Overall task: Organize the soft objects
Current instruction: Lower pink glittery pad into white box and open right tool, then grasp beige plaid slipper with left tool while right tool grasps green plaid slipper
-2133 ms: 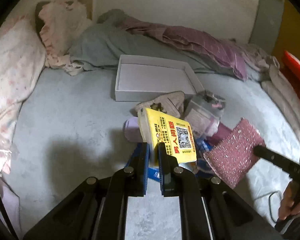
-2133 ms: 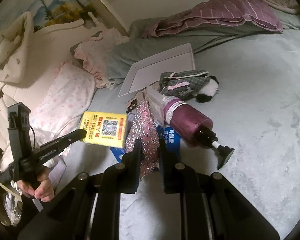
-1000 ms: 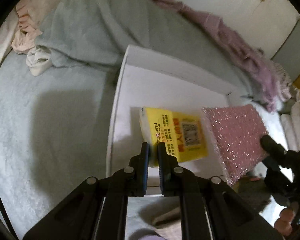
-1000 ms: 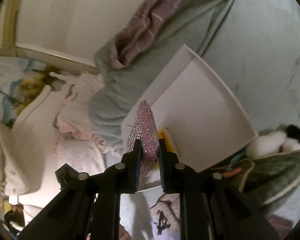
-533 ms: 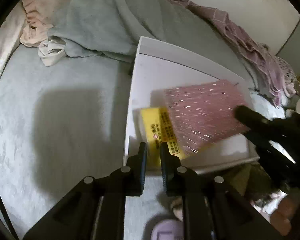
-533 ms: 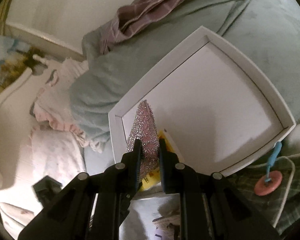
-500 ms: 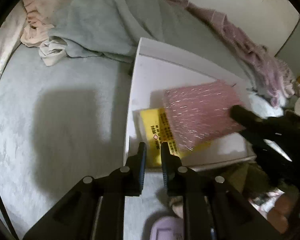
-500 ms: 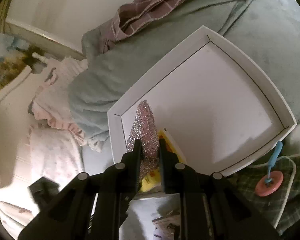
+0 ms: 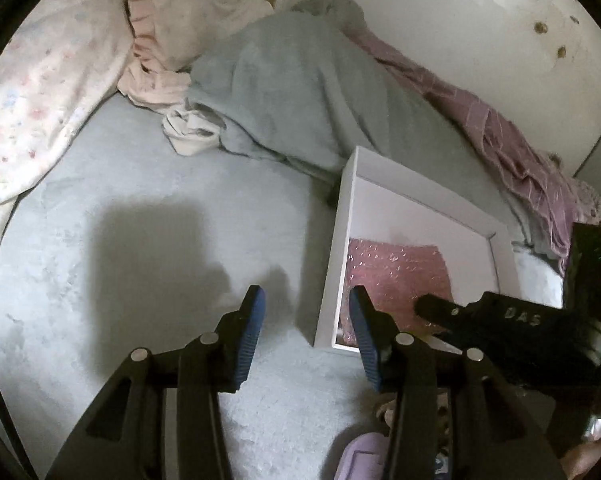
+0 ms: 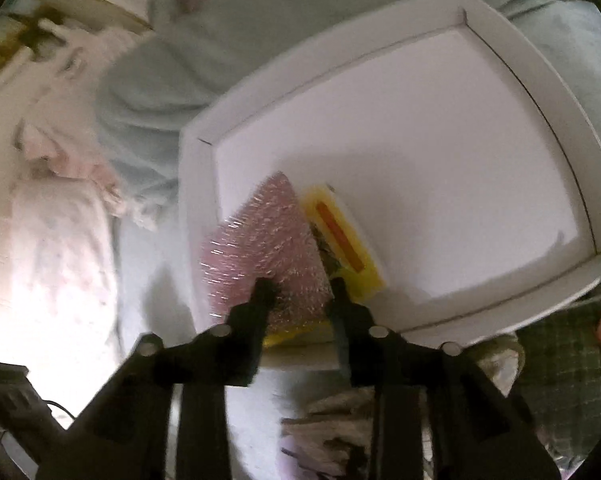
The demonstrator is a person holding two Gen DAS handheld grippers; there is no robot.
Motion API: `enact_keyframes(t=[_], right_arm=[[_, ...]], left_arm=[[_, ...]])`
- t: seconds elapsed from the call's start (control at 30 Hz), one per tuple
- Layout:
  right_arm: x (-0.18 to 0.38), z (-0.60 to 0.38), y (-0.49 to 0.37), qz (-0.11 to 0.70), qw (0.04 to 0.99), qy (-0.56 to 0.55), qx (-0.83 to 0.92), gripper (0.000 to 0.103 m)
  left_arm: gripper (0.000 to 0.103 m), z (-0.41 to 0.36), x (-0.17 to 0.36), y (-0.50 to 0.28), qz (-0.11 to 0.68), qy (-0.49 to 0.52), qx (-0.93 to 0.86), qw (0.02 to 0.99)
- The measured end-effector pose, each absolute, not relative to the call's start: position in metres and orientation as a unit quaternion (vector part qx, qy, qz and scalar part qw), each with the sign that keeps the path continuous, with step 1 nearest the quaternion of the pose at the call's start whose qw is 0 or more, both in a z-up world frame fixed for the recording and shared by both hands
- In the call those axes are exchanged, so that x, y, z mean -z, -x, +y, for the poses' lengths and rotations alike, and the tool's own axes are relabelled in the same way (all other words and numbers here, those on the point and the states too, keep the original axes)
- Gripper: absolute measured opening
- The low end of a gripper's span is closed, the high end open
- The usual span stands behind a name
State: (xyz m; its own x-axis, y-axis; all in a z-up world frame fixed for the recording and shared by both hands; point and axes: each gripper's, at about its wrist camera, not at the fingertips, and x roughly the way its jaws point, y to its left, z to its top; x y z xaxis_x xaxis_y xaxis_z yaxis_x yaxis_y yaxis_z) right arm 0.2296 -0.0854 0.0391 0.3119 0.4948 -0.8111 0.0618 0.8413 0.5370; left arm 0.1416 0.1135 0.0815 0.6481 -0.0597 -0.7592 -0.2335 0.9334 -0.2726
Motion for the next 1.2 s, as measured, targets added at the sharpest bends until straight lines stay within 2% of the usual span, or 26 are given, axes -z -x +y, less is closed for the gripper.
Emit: enact_keyframes(t=[0.03, 0.13, 0.17, 0.37, 0.6, 0.67, 0.77, 0.97, 1.2], right_arm=[[-0.041, -0.086, -0.229, 0.569, 0.774, -0.241, -0.137, 0.041], [-0.055, -0.086, -0.225, 0.573, 0.792, -0.178, -0.115, 0.064], [-0.06, -0.085, -0.224, 0.569, 0.798, -0.161, -0.112, 0.067], [-0.084, -0.104, -0.237, 0.538, 0.824, -0.132, -0.121, 0.068], [-0.043, -0.084, -0.266, 0.593, 0.755, -0.173, -0.217, 0.066], [-0.043, -0.08, -0.261, 0.607, 0.748, -0.164, -0.213, 0.056], [-0.044, -0.072, -0.249, 0.62, 0.748, -0.125, -0.2, 0.049], [-0.046, -0.071, -0.246, 0.623, 0.747, -0.127, -0.196, 0.049], [-0.071, -0.081, -0.219, 0.577, 0.781, -0.115, -0.21, 0.049]], left_arm=[[0.044, 0.112, -0.08, -0.142, 0.417, 0.173, -0.039, 0.891], [0.044, 0.106, -0.079, -0.146, 0.419, 0.166, -0.034, 0.892], [0.044, 0.102, -0.079, -0.147, 0.419, 0.158, -0.032, 0.894], [0.044, 0.099, -0.076, -0.147, 0.421, 0.142, -0.022, 0.895], [0.044, 0.114, -0.079, -0.144, 0.416, 0.163, -0.022, 0.894], [0.044, 0.117, -0.081, -0.142, 0.414, 0.171, -0.018, 0.894], [0.044, 0.121, -0.081, -0.141, 0.418, 0.181, -0.013, 0.89], [0.044, 0.112, -0.072, -0.146, 0.451, 0.157, -0.001, 0.879], [0.044, 0.092, -0.08, -0.143, 0.466, 0.139, 0.04, 0.873]])
